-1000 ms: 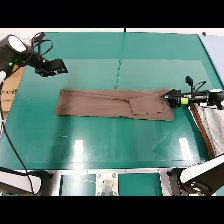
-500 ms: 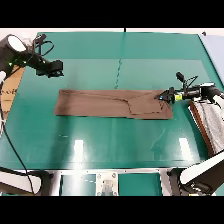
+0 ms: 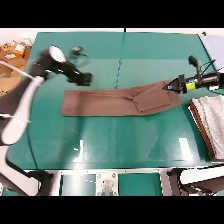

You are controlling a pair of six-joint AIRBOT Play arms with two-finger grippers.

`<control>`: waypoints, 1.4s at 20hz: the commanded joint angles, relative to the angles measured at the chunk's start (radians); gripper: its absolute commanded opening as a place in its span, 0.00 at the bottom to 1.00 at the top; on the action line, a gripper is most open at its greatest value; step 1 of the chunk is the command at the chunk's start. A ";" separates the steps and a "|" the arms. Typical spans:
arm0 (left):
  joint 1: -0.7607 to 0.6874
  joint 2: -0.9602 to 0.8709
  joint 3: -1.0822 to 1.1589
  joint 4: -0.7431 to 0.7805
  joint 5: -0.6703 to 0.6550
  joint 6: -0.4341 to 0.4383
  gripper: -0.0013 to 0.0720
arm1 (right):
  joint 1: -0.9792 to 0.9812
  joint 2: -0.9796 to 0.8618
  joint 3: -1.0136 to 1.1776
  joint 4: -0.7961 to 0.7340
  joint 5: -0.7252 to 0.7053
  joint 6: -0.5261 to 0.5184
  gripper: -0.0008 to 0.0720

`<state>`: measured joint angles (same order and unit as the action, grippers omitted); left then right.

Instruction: Fold the shirts.

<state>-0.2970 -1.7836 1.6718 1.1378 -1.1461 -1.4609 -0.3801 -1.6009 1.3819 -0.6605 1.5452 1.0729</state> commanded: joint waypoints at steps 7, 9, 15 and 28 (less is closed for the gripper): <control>-0.420 -0.231 0.003 -0.274 0.410 0.055 0.05 | 0.114 0.296 0.075 -0.009 0.046 0.268 0.03; -0.423 -0.244 0.003 -0.309 0.401 0.055 0.05 | 0.130 0.296 0.073 -0.010 0.046 0.282 0.03; -0.325 -0.235 0.092 -0.277 0.120 0.083 0.04 | 0.143 0.296 0.066 -0.011 0.043 0.290 0.03; 0.178 -0.066 0.436 0.097 -0.393 0.050 0.05 | 0.841 0.138 0.067 0.021 -0.691 0.368 0.03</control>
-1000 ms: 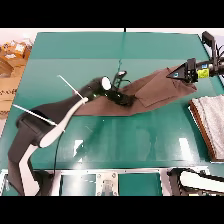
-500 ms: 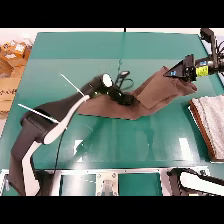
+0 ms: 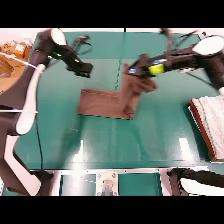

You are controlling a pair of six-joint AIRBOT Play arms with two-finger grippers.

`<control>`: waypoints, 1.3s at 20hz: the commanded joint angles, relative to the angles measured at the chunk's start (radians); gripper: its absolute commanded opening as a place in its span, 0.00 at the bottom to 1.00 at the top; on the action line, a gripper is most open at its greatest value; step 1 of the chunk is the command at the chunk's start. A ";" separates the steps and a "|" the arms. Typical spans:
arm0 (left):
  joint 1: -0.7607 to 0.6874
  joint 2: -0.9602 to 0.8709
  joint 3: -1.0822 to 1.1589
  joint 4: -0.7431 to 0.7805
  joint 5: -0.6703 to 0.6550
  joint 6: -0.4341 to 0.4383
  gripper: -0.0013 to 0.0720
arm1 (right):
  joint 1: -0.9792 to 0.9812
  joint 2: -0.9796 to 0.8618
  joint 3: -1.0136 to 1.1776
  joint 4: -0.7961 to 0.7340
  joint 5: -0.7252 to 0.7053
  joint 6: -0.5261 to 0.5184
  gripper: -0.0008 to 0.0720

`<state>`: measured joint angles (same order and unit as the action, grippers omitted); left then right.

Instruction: Fold the shirts.

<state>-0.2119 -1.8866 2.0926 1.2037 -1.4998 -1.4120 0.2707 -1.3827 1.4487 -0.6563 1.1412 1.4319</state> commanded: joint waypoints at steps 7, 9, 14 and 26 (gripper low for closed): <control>0.195 0.042 0.015 0.031 -0.077 0.039 0.05 | 0.495 -0.462 0.007 0.218 -0.769 0.004 0.70; 0.199 0.042 0.015 0.032 -0.081 0.061 0.05 | 0.441 -0.448 0.006 0.212 -0.659 0.004 0.03; 0.199 0.042 0.015 0.032 -0.080 0.063 0.05 | 0.226 -0.322 -0.018 0.094 -0.369 -0.044 0.03; 0.199 0.042 0.015 0.034 -0.065 0.059 0.05 | -0.147 -0.105 -0.543 0.009 -0.334 -0.053 0.85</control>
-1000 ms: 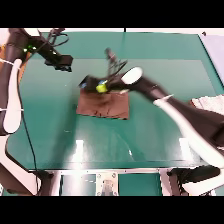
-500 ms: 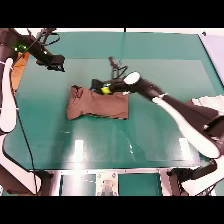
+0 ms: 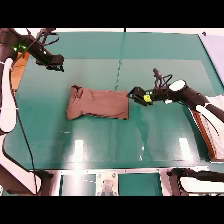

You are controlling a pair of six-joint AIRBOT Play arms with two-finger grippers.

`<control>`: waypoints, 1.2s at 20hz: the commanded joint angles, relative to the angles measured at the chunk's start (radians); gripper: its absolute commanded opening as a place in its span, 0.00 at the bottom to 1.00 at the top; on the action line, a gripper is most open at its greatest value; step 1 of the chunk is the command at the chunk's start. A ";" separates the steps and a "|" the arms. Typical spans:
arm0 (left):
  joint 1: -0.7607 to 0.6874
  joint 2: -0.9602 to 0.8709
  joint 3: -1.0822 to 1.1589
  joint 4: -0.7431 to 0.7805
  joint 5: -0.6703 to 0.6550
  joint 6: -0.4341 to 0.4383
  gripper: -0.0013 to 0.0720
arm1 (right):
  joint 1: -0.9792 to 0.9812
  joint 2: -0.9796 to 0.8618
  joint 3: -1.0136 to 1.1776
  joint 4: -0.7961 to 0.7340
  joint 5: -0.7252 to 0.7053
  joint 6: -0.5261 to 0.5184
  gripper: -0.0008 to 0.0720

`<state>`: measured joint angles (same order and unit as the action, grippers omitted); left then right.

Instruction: Fold the shirts.

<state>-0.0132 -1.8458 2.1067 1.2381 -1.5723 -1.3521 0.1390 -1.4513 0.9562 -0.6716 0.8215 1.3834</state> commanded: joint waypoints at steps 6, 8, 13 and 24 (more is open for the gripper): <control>0.000 0.001 0.001 0.000 0.008 -0.001 0.05 | 0.185 -0.219 0.021 0.337 -0.119 -0.140 0.85; 0.000 0.001 0.001 0.000 0.008 -0.001 0.05 | 0.222 -0.242 0.087 0.356 -0.127 -0.139 0.85; 0.000 0.001 0.001 0.000 0.008 0.000 0.05 | 0.192 -0.237 0.307 0.361 -0.041 -0.082 0.03; 0.000 0.001 0.001 -0.004 -0.012 0.000 0.05 | -0.475 0.238 0.507 -0.038 0.167 0.245 0.03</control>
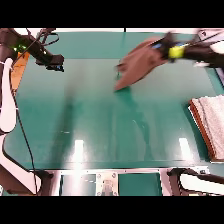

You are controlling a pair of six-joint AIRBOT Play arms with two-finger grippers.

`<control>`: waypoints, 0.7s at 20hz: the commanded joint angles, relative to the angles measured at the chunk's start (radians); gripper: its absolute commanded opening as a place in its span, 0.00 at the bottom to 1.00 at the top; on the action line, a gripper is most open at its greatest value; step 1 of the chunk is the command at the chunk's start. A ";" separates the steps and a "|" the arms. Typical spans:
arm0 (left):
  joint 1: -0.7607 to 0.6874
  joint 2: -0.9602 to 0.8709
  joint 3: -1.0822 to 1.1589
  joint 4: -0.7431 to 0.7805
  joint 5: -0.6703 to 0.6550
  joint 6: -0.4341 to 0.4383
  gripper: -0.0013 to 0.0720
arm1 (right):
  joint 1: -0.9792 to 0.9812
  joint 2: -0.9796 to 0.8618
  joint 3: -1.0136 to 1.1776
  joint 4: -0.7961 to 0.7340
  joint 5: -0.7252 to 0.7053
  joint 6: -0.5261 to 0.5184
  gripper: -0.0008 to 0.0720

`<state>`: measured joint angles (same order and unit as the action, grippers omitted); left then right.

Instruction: Fold the shirts.

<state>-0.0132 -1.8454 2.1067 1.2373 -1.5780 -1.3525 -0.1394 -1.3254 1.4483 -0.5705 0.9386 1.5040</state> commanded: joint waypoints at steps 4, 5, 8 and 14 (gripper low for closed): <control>0.000 0.000 0.001 -0.003 -0.003 0.000 0.05 | -0.493 0.170 0.014 -0.208 0.166 0.196 0.03; 0.000 0.000 0.001 -0.003 -0.003 0.000 0.05 | -0.561 0.177 0.014 -0.222 0.192 0.210 0.03; 0.000 0.000 0.001 -0.010 -0.003 0.000 0.05 | -0.740 0.223 -0.023 -0.282 0.226 0.311 0.03; 0.000 0.000 0.001 -0.014 -0.005 0.000 0.05 | -1.057 0.444 -0.305 -0.360 0.246 0.426 0.03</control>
<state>-0.0132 -1.8454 2.1067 1.2251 -1.5822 -1.3529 -1.0500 -0.9741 1.2575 -0.8845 1.1633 1.8782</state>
